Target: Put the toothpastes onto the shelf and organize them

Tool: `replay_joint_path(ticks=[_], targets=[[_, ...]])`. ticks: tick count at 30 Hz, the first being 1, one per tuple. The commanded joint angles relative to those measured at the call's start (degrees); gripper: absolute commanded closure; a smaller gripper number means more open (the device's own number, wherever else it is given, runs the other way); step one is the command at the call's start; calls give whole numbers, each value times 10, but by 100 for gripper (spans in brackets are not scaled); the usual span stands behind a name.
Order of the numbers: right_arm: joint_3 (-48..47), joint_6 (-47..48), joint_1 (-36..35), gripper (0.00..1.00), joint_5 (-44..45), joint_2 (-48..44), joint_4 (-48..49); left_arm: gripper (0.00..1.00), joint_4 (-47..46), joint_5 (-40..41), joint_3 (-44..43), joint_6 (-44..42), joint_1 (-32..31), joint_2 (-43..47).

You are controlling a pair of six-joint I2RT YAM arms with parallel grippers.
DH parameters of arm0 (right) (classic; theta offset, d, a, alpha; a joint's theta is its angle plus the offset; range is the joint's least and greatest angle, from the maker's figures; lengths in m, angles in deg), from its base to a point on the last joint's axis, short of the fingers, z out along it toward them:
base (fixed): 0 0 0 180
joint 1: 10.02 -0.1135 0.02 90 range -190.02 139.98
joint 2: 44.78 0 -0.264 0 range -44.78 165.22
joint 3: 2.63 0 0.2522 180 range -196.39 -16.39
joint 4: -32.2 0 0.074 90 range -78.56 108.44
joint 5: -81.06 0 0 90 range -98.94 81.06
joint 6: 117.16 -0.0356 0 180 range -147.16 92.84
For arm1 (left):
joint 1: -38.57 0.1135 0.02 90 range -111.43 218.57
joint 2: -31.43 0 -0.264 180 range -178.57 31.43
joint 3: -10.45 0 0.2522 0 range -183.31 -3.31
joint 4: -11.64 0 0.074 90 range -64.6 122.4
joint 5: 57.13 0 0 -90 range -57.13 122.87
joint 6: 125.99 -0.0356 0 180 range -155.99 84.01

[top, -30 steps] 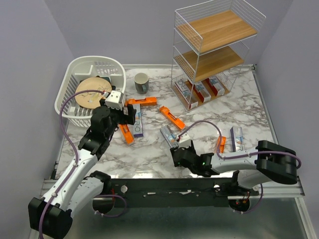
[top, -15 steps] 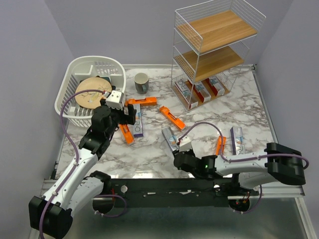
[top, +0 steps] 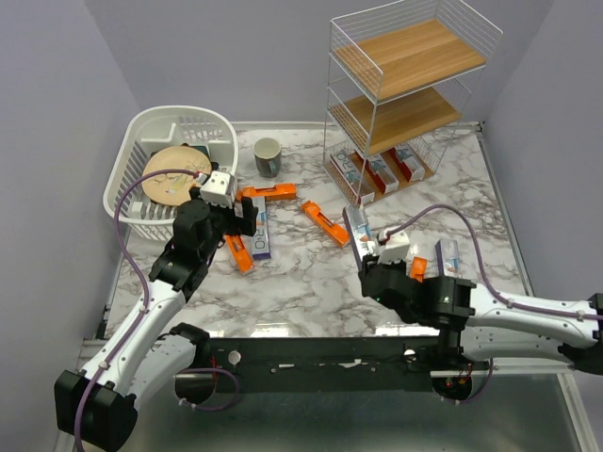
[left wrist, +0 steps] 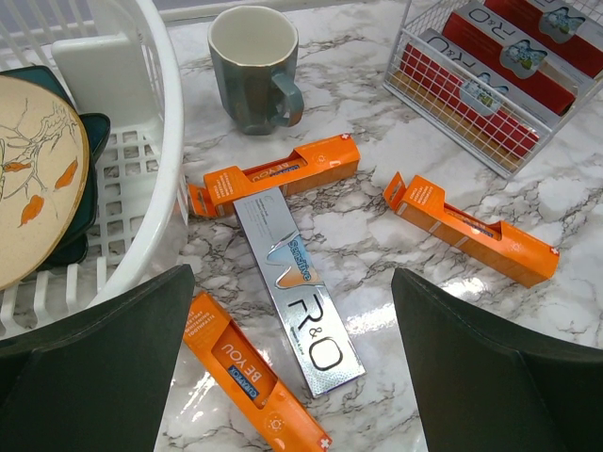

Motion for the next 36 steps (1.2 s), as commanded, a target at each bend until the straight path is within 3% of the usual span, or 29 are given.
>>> replay_joint_path(ticks=[1, 6, 11, 13, 15, 20, 27, 36], targets=[[-45, 41, 59, 60, 30, -82, -73, 1, -4, -13, -15, -4, -1, -2], [-69, 174, 168, 59, -21, -126, -3, 1, -2, -14, -16, -5, -1, -2], [-112, 281, 297, 59, -116, -112, 71, 1, -1, -13, -16, -5, -1, 0], [-137, 327, 322, 59, -139, -95, 88, 1, -2, -12, -16, -6, -1, 1], [-181, 378, 391, 59, -200, -60, 108, 1, -1, -12, -16, -7, -1, 3], [-262, 419, 469, 59, -288, 28, 121, 1, -3, -11, -17, -9, -1, 5], [-332, 430, 517, 59, -363, 139, 128, 1, -4, -9, -14, -10, -1, 12], [-378, 436, 525, 53, -409, 215, 168, 1, -4, -12, -17, -10, 2, 8]])
